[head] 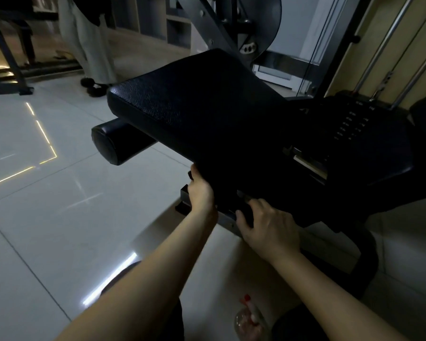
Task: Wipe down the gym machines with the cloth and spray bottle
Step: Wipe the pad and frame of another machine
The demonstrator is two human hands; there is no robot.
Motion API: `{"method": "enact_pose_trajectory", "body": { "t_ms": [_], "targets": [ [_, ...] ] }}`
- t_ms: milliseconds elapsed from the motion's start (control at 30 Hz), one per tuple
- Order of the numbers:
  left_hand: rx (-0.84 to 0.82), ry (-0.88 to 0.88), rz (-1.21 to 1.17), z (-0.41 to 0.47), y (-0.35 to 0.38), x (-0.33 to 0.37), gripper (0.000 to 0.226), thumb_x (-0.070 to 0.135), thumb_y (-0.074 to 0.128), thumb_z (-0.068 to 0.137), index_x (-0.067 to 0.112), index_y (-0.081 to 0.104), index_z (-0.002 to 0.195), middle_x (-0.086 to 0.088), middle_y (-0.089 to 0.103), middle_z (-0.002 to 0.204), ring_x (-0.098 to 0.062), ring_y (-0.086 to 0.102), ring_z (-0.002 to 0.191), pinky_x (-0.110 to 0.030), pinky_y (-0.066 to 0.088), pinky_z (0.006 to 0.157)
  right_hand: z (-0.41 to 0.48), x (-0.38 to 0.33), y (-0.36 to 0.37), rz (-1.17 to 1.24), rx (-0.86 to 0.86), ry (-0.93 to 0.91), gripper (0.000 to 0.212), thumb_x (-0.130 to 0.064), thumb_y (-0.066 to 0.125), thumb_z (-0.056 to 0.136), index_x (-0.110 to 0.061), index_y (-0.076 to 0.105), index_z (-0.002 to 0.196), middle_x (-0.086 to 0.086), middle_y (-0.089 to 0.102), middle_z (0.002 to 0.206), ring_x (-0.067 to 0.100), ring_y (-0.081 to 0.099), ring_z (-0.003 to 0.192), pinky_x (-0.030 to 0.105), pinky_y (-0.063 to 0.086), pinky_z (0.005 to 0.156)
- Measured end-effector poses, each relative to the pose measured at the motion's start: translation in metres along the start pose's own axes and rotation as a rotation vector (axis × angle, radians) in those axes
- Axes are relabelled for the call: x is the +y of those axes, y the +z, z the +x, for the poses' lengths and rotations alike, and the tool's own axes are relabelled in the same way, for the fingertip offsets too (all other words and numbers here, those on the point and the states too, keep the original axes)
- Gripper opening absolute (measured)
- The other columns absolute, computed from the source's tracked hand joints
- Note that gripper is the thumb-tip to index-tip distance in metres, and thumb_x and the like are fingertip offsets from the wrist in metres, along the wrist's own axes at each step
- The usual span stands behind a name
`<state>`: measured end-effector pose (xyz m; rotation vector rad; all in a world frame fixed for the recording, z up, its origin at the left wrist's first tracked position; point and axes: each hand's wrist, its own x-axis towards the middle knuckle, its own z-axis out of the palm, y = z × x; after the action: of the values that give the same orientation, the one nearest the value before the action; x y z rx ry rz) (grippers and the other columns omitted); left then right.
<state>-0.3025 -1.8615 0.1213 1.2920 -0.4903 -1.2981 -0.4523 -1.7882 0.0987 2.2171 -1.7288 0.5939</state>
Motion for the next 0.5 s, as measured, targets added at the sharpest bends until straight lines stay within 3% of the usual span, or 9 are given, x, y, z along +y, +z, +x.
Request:
{"method": "enact_pose_trajectory", "body": {
  "t_ms": [67,167,267,333,433,500],
  "targets": [
    [-0.013,0.021,-0.015,-0.028,-0.004,-0.017,0.049,0.056,0.038,0.104,0.015,0.057,0.122,-0.005,0.068,0.109,-0.018,0.067,0.100,-0.037,0.054,0.091,0.001,-0.001,-0.002,-0.008,0.026,0.009,0.045,-0.053,0.035,0.096,-0.019,0.065,0.092,0.001,0.061,0.077,0.017,0.056,0.059,0.024,0.028,0.052],
    [-0.140,0.138,0.063,-0.069,-0.017,-0.052,0.037,0.043,0.040,0.107,0.012,0.058,0.115,-0.007,0.070,0.100,-0.011,0.071,0.087,-0.022,0.055,0.071,0.001,-0.002,-0.004,-0.001,0.035,-0.005,0.043,-0.050,0.035,0.096,-0.020,0.064,0.087,0.001,0.060,0.075,0.017,0.057,0.057,0.024,0.027,0.052],
    [-0.304,0.135,0.102,-0.084,-0.031,-0.066,0.040,0.043,0.040,0.106,0.011,0.061,0.115,-0.014,0.071,0.106,-0.023,0.070,0.097,-0.029,0.058,0.078,0.001,0.002,-0.003,0.125,0.011,0.048,0.041,-0.048,0.029,0.101,-0.026,0.057,0.081,-0.006,0.055,0.070,0.007,0.049,0.053,0.021,0.027,0.052],
    [-0.323,0.146,0.079,-0.070,-0.040,-0.059,0.037,0.042,0.044,0.105,0.013,0.062,0.119,-0.009,0.072,0.111,-0.020,0.070,0.102,-0.032,0.058,0.087,0.001,0.005,-0.005,0.247,0.022,0.099,0.037,-0.045,0.027,0.103,-0.029,0.050,0.078,-0.010,0.048,0.067,0.002,0.043,0.052,0.019,0.026,0.051],
    [-0.229,0.097,0.024,-0.043,-0.046,-0.030,0.047,0.049,0.054,0.100,0.013,0.059,0.130,-0.006,0.072,0.121,-0.022,0.068,0.114,-0.045,0.051,0.104,0.003,-0.002,-0.017,0.297,0.136,0.047,0.031,-0.033,0.034,0.102,-0.019,0.062,0.100,-0.003,0.056,0.087,0.010,0.054,0.070,0.022,0.040,0.058],
    [-0.246,-0.048,-0.099,-0.032,-0.046,-0.013,0.065,0.059,0.058,0.091,0.012,0.056,0.137,-0.009,0.071,0.124,-0.023,0.067,0.117,-0.045,0.048,0.108,0.012,-0.023,-0.024,0.292,0.137,-0.021,0.038,-0.031,0.037,0.100,-0.011,0.060,0.122,0.004,0.059,0.106,0.015,0.058,0.088,0.026,0.049,0.070]
  ]
}}
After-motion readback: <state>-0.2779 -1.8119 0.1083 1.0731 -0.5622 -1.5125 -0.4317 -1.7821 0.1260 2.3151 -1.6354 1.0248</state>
